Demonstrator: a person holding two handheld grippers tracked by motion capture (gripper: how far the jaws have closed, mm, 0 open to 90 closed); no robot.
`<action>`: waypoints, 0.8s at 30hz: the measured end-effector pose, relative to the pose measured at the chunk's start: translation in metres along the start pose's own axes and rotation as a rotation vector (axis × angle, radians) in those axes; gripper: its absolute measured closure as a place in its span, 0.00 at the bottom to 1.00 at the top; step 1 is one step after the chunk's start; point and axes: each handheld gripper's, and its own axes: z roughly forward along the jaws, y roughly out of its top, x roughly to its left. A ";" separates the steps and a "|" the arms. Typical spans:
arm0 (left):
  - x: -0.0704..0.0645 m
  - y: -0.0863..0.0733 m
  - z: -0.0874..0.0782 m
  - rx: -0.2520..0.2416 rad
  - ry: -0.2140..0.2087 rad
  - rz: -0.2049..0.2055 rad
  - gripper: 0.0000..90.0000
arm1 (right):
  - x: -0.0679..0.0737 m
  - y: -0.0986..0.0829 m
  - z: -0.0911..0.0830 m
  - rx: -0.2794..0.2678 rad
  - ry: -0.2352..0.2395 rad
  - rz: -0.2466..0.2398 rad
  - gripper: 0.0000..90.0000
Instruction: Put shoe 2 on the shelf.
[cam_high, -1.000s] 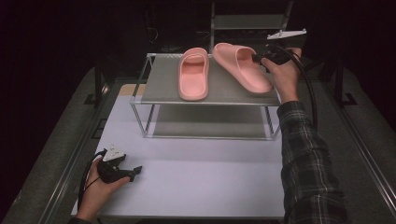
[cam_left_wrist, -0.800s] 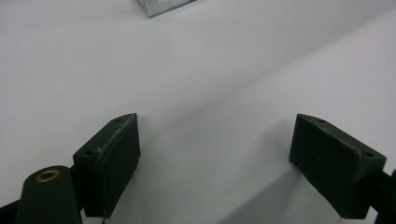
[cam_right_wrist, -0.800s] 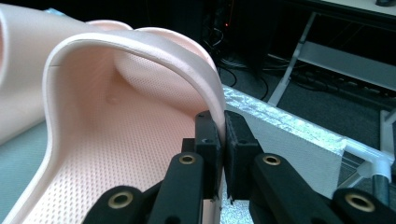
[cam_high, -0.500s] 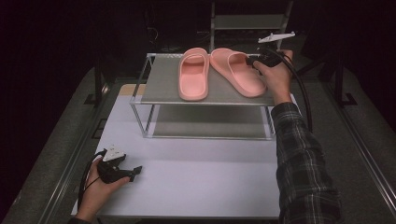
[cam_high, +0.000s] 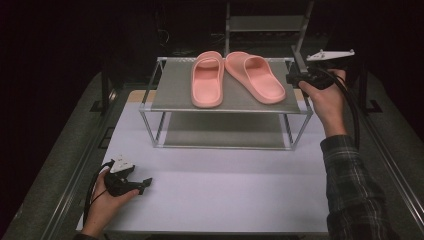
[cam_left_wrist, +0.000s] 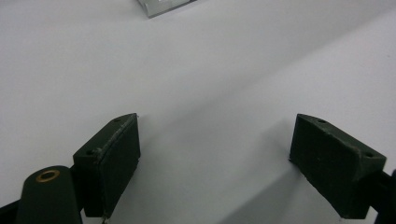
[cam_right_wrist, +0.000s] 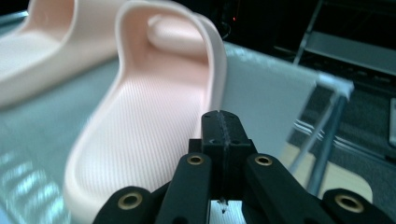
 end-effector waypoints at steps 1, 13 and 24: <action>0.000 0.000 0.000 0.000 0.000 0.002 0.17 | -0.001 -0.004 -0.002 0.003 0.000 0.004 1.00; 0.000 0.000 0.000 0.000 -0.002 -0.001 0.17 | -0.002 -0.024 0.009 0.071 0.022 0.007 1.00; 0.000 0.000 0.000 0.001 -0.001 0.000 0.17 | 0.014 -0.022 0.011 0.082 0.079 -0.026 1.00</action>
